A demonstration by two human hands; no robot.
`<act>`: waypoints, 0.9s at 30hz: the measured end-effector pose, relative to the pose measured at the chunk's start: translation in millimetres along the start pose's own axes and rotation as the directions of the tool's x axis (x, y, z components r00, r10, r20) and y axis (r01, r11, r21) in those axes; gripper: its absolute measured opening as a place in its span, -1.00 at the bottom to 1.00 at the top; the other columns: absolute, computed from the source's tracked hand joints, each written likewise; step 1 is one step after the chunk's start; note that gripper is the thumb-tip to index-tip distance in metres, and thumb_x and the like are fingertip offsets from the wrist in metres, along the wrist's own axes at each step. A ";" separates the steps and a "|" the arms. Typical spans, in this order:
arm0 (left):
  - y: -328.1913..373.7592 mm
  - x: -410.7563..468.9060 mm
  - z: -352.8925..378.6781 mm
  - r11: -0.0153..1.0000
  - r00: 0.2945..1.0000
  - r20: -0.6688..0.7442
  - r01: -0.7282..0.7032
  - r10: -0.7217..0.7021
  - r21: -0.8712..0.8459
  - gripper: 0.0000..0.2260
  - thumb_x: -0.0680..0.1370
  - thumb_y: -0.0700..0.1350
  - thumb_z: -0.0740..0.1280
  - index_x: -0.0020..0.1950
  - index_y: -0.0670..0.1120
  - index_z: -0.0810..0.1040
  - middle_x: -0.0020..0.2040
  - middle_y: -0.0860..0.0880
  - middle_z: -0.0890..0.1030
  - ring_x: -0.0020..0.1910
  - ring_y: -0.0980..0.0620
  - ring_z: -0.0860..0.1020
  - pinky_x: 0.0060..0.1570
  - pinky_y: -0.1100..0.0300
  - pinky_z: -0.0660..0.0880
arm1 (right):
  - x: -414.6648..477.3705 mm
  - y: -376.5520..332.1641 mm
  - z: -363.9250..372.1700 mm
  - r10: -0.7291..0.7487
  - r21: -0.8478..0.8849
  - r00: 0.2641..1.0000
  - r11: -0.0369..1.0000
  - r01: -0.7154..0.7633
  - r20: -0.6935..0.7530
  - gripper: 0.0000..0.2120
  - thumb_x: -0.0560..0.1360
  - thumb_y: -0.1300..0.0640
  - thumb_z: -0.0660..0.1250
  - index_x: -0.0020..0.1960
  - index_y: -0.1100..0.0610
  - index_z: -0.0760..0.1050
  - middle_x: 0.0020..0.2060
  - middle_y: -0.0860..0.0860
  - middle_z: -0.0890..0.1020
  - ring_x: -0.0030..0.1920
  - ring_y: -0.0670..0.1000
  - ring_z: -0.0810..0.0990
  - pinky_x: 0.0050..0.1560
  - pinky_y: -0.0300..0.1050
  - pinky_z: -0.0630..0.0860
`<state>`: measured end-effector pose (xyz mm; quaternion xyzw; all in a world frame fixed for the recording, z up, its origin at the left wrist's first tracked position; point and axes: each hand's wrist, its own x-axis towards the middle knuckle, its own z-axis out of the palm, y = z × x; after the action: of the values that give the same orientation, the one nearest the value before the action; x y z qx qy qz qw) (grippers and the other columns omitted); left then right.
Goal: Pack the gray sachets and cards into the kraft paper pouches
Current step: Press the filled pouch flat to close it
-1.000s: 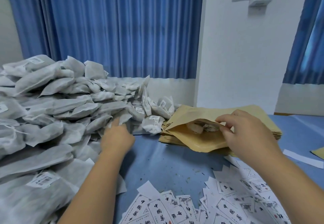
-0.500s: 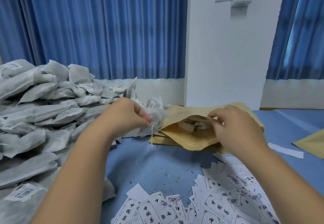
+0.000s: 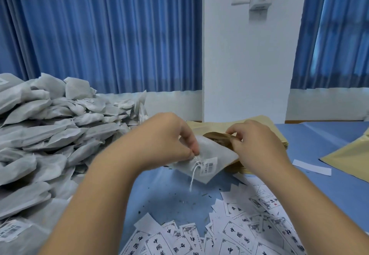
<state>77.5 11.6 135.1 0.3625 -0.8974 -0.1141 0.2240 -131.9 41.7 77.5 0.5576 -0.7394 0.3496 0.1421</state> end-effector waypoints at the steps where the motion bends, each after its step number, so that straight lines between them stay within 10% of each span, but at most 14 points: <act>1: 2.7 4.5 7.9 0.998 1.000 -0.027 -0.012 0.014 0.066 -0.84 0.41 -0.16 0.41 -0.23 0.12 0.69 -0.30 0.14 0.63 -0.32 0.22 0.54 -0.36 0.38 0.42 | 0.1 -0.3 0.1 -0.001 0.001 1.000 1.000 0.001 0.001 -0.83 0.55 0.09 0.25 0.02 -0.10 0.59 -0.14 -0.11 0.45 -0.14 -0.02 0.45 -0.24 -0.14 0.33; 5: 15.3 23.7 48.1 0.942 0.991 -0.018 -0.117 0.129 0.315 -0.79 0.51 -0.19 0.28 -0.01 0.01 0.68 0.00 -0.01 0.58 0.02 -0.04 0.55 0.03 0.09 0.51 | 1.0 -1.2 -1.1 0.003 0.019 1.000 1.000 -0.003 0.011 -0.81 0.53 0.11 0.24 0.02 -0.10 0.59 -0.10 -0.09 0.50 -0.11 0.00 0.48 -0.17 -0.10 0.42; 10: 25.3 27.9 90.6 0.962 0.994 0.015 -0.105 0.105 0.252 -0.87 0.56 -0.20 0.19 -0.15 -0.01 0.33 0.08 -0.03 0.45 0.10 -0.12 0.48 -0.07 0.12 0.42 | 2.4 -2.1 -4.5 -0.040 0.083 0.999 0.996 0.038 0.018 -0.82 0.53 0.09 0.27 0.02 -0.07 0.62 -0.11 -0.06 0.51 -0.08 0.02 0.48 -0.09 -0.06 0.45; 15: -4.8 35.3 101.7 0.969 1.000 -0.018 0.015 -0.011 0.247 -0.78 0.58 -0.15 0.13 0.13 -0.17 0.49 0.19 -0.13 0.48 0.15 -0.17 0.47 0.10 -0.01 0.45 | 2.3 -8.0 -3.0 -0.121 0.174 0.993 0.977 0.122 -0.015 -0.81 0.55 0.12 0.28 0.04 -0.04 0.65 -0.17 -0.06 0.50 -0.08 0.04 0.50 -0.03 0.02 0.47; 27: 10.4 33.6 74.2 0.930 0.937 -0.328 0.221 -0.119 0.295 -0.75 0.54 0.06 0.25 -0.26 -0.06 0.44 -0.29 -0.02 0.39 -0.24 -0.09 0.44 -0.34 0.16 0.27 | -0.1 -5.3 2.5 -0.142 0.104 0.990 0.985 0.141 0.001 -0.78 0.55 0.10 0.25 0.07 -0.10 0.64 -0.15 -0.02 0.50 -0.06 0.05 0.50 -0.06 0.01 0.47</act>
<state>13.9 -1.5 84.8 0.4850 -0.8233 0.0745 0.2852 -126.5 39.4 77.6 0.6168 -0.6793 0.3742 0.1346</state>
